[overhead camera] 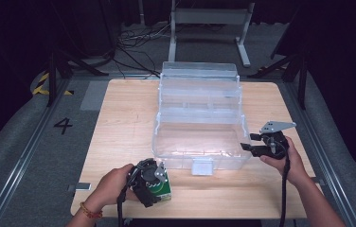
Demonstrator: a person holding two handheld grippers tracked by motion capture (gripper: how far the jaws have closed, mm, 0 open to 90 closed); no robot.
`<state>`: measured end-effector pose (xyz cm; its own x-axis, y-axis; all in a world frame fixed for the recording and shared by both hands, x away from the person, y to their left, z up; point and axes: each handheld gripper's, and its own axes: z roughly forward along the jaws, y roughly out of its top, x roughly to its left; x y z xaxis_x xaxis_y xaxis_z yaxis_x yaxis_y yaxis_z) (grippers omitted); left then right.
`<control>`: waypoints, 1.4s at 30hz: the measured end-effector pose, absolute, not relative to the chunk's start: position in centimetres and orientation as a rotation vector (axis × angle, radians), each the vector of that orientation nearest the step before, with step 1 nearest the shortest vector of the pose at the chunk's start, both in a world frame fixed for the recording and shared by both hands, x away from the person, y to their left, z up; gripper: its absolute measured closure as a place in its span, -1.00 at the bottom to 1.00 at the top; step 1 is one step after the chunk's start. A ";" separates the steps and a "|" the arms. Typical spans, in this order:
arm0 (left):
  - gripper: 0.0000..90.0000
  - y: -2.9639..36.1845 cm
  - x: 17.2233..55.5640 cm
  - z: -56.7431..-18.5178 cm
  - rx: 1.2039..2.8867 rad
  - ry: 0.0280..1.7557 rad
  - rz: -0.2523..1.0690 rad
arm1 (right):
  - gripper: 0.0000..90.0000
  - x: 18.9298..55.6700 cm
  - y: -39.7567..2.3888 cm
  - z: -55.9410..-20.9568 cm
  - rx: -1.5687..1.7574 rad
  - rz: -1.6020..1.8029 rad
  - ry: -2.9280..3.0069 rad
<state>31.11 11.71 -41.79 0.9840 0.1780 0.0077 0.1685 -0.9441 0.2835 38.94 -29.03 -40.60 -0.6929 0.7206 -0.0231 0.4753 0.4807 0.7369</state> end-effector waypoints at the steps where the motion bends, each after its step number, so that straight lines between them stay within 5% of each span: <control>1: -0.65 11.7 31.0 -41.8 2.842 0.249 0.050 | -0.01 38.9 -29.0 -40.6 0.998 1.035 2.402; 5: -0.64 11.7 31.0 -41.7 2.844 0.224 0.033 | -0.32 38.3 -28.9 -40.2 0.939 1.033 2.391; 12: -0.64 12.2 31.1 -41.5 2.821 0.272 0.028 | -0.47 36.5 -31.5 -38.5 0.904 1.089 2.316; 19: -0.64 12.6 30.7 -40.1 2.817 0.241 0.017 | -0.51 34.8 -36.6 -39.7 0.959 1.085 2.279; 24: -0.64 13.0 30.7 -37.7 2.794 0.216 0.083 | -0.51 34.6 -39.5 -44.1 1.080 0.948 2.291; 42: -0.64 13.3 32.3 -28.4 2.680 0.144 0.229 | -0.57 34.0 -40.0 -48.6 1.210 0.998 2.285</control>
<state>32.33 13.33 -28.38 0.9808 0.1381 0.1378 0.0644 -0.8958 0.4399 33.96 -40.03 -48.59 -0.5641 0.8257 0.0059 0.5653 0.3810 0.7316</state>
